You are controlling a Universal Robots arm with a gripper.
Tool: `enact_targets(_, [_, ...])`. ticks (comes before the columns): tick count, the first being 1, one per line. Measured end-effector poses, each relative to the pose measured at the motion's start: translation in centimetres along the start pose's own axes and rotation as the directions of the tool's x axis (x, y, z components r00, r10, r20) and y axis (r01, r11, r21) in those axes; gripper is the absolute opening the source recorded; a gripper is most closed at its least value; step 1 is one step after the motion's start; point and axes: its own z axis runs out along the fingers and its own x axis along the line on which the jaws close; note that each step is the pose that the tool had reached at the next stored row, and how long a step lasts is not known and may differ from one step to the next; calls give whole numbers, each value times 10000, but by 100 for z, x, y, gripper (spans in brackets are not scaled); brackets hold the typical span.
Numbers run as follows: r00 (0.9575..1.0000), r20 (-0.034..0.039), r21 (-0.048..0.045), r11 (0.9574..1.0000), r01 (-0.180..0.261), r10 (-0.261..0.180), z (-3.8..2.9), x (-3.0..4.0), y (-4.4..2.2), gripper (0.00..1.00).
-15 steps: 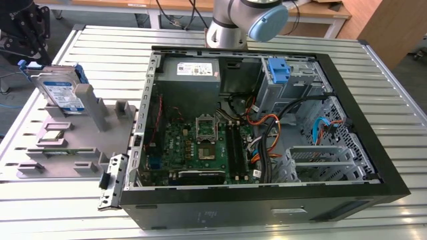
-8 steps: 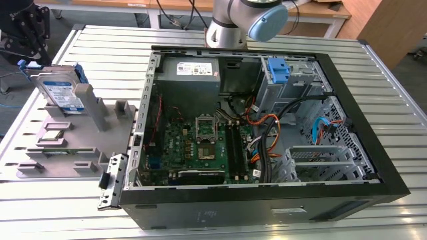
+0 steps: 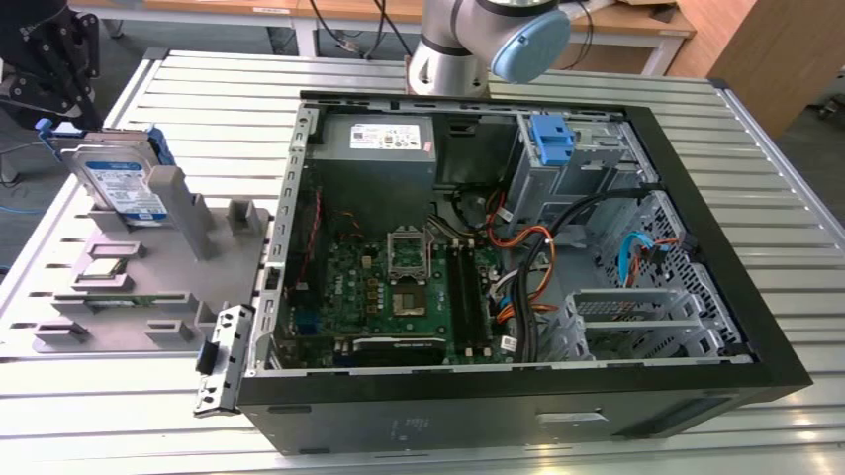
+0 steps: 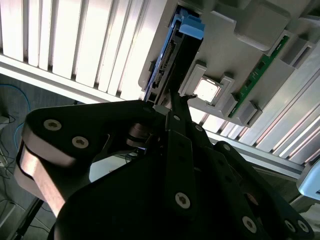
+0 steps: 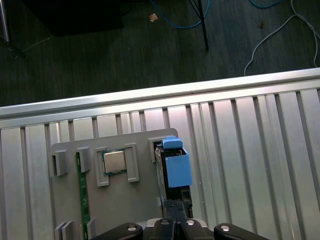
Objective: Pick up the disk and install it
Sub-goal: 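Pick up the disk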
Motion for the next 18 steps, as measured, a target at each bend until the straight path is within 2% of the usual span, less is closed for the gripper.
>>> enact_targets(2, [10000,0,0,10000,0,0,0,0,0,11])
enact_targets(4, [10000,0,0,10000,1,-1,0,0,0,23])
enact_targets(5, [10000,0,0,10000,1,-1,0,0,0,23])
enact_targets(7, [10000,0,0,10000,1,-1,0,0,0,35])
enact_targets(8, [10000,0,0,10000,2,-2,0,0,0,35])
enact_targets(11, [10000,0,0,10000,2,-2,0,0,0,47])
enact_targets(18, [10000,2,3,10000,4,-4,8,0,-1,47])
